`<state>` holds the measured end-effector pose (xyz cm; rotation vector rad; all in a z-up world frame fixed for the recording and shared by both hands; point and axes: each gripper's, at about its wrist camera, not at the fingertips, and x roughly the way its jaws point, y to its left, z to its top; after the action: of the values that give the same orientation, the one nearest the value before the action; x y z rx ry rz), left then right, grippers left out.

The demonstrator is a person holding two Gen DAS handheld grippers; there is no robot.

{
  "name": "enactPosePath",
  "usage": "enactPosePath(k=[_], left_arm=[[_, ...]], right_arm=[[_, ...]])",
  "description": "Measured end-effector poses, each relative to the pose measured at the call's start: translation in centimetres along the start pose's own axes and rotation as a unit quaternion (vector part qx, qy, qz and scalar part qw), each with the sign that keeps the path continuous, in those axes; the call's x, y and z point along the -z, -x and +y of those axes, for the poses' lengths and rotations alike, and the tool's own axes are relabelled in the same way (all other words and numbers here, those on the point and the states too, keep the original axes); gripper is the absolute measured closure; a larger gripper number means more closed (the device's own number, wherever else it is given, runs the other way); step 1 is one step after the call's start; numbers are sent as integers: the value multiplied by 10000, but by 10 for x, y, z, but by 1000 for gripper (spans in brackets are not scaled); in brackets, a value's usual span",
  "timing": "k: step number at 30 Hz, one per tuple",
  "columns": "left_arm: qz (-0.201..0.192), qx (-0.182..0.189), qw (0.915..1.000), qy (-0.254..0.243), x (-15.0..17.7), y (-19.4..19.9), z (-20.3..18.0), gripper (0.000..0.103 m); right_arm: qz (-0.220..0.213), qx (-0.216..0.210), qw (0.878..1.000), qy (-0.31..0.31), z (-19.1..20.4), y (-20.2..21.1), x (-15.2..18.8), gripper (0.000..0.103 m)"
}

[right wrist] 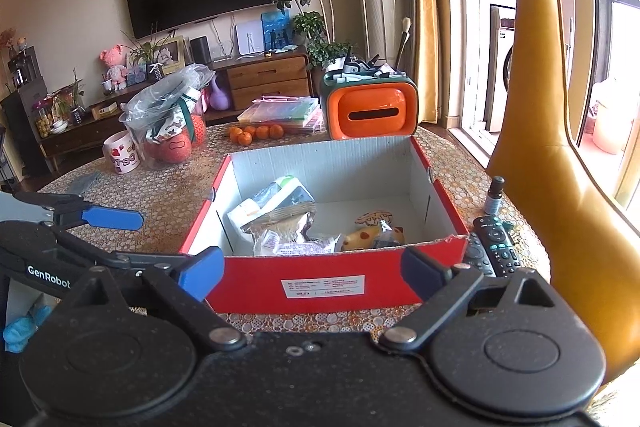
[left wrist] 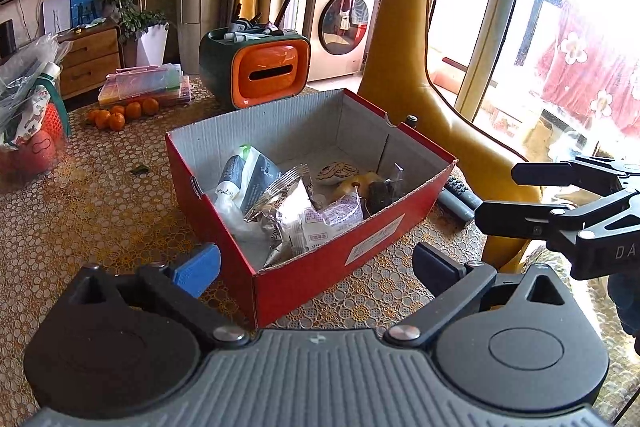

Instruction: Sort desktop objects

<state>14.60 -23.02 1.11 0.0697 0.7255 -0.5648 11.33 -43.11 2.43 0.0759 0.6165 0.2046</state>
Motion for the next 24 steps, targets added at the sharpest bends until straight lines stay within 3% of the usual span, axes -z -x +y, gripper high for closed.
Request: enactPosePath(k=[12,17,24], left_arm=[[-252,-104,9996,-124,8,16,-5,0],[-191,-318,9989,-289,11,16,-11,0],[-207,-263,9990,-298,14,19,-12,0]], right_arm=[[-12,43,10000,-15,9,5,8,6],[-9,43,9999,-104,10,6,12,6],[5,54,9997,-219,11,7,14,6]])
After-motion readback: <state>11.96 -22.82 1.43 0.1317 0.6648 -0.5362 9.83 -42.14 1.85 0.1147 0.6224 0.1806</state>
